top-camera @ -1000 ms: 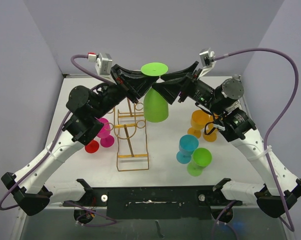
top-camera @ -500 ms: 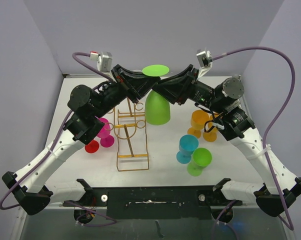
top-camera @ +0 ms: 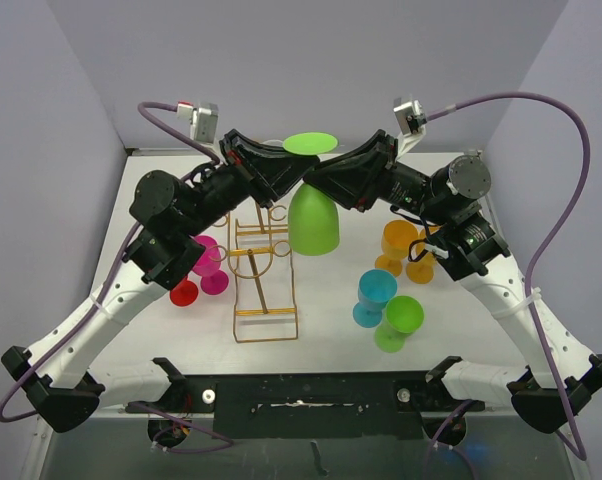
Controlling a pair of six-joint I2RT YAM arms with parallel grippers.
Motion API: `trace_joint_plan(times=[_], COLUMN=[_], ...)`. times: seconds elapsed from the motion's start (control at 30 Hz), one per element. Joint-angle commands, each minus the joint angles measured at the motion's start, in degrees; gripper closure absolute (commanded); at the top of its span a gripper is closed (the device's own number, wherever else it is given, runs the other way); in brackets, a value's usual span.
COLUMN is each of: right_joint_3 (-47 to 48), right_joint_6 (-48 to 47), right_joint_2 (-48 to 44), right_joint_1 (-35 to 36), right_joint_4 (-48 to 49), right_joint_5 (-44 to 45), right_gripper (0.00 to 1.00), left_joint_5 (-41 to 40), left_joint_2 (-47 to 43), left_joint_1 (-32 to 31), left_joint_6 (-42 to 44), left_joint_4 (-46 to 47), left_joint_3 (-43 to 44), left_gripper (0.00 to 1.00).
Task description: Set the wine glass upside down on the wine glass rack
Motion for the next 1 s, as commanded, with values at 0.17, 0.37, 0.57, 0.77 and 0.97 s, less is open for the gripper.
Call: trace_joint_plan(times=[0.17, 0.37, 0.57, 0.77, 0.97], right_joint_3=[-1.86, -3.96, -5.46, -7.13, -9.68], right_joint_6=[-1.44, -1.68, -3.6, -8.53, -17.3], right_joint_2=[-1.67, -2.81, -4.57, -7.45, -10.43], right_joint_1=[-0.25, -0.28, -0.27, -0.37, -0.37], right_joint_4=[6.27, 9.64, 10.96, 9.5, 2.89], right_joint_5=[5.24, 6.79, 11.06, 17.4, 25.17], right_gripper=[1.0, 1.0, 1.0, 1.0, 1.0], left_joint_5=[4.43, 3.43, 1.5, -3.69, -16.5], left_joint_2=[-2.8, -3.15, -3.9, -5.65, -8.81], left_joint_1=[-0.77, -0.77, -0.77, -0.68, -0.62], left_joint_6=[-0.6, 0.19, 1.27, 3.78, 9.96], left_joint_4=[1.53, 0.19, -2.02, -6.95, -17.27], left_joint_3=[0.47, 0.55, 0.27, -0.26, 1.12], left_gripper=[0.79, 0.72, 0.63, 0.53, 0.48])
